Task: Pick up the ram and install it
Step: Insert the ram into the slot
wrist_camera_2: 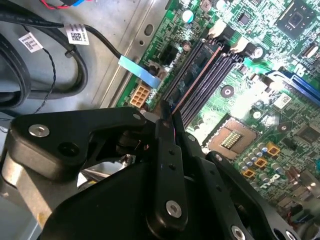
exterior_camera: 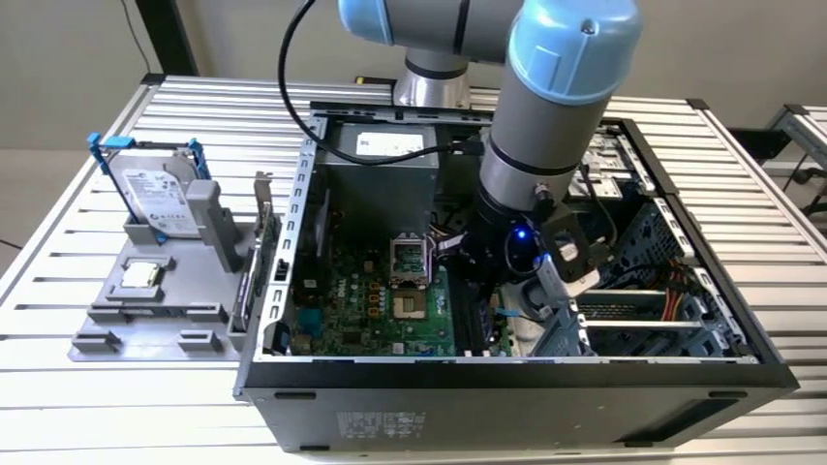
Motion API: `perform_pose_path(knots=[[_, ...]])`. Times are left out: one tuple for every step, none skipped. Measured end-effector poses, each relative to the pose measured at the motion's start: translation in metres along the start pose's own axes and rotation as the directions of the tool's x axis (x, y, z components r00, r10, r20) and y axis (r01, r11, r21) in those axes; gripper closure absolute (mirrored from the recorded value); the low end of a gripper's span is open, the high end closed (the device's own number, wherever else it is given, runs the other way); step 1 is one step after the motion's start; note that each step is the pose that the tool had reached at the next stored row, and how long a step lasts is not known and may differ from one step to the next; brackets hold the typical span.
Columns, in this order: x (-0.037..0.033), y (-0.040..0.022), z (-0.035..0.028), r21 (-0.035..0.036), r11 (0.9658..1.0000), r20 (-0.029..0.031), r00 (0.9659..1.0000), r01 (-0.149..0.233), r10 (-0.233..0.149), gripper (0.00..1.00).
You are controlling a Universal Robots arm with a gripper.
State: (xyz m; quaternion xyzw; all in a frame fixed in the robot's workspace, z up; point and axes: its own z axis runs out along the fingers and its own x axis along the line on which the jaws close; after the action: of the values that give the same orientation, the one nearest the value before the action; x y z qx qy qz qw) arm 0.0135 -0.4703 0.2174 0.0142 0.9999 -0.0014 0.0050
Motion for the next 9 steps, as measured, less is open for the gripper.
perform_pose_path(knots=[[0.0002, 0.0000, 0.0000, 0.0001, 1.0000, 0.0000, 1.0000, 0.000, 0.000, 1.00], [0.0002, 0.0000, 0.0003, 0.0000, 1.0000, 0.0000, 1.0000, -0.001, 0.001, 1.00], [0.0002, 0.0001, 0.0013, -0.0005, 1.0000, 0.0000, 1.0000, -0.002, 0.002, 1.00], [0.0002, 0.0001, 0.0026, -0.0006, 1.0000, 0.0000, 1.0000, -0.003, 0.003, 1.00], [0.0002, 0.0001, 0.0039, -0.0004, 1.0000, -0.0002, 1.0000, -0.003, 0.003, 1.00], [0.0002, 0.0000, 0.0047, 0.0002, 1.0000, -0.0003, 1.0000, -0.004, 0.004, 1.00], [0.0002, 0.0000, 0.0052, 0.0004, 1.0000, -0.0002, 1.0000, -0.004, 0.004, 1.00], [0.0003, -0.0001, 0.0057, 0.0000, 1.0000, -0.0001, 1.0000, -0.004, 0.004, 1.00], [0.0003, -0.0001, 0.0057, -0.0002, 1.0000, 0.0000, 1.0000, -0.004, 0.004, 1.00]])
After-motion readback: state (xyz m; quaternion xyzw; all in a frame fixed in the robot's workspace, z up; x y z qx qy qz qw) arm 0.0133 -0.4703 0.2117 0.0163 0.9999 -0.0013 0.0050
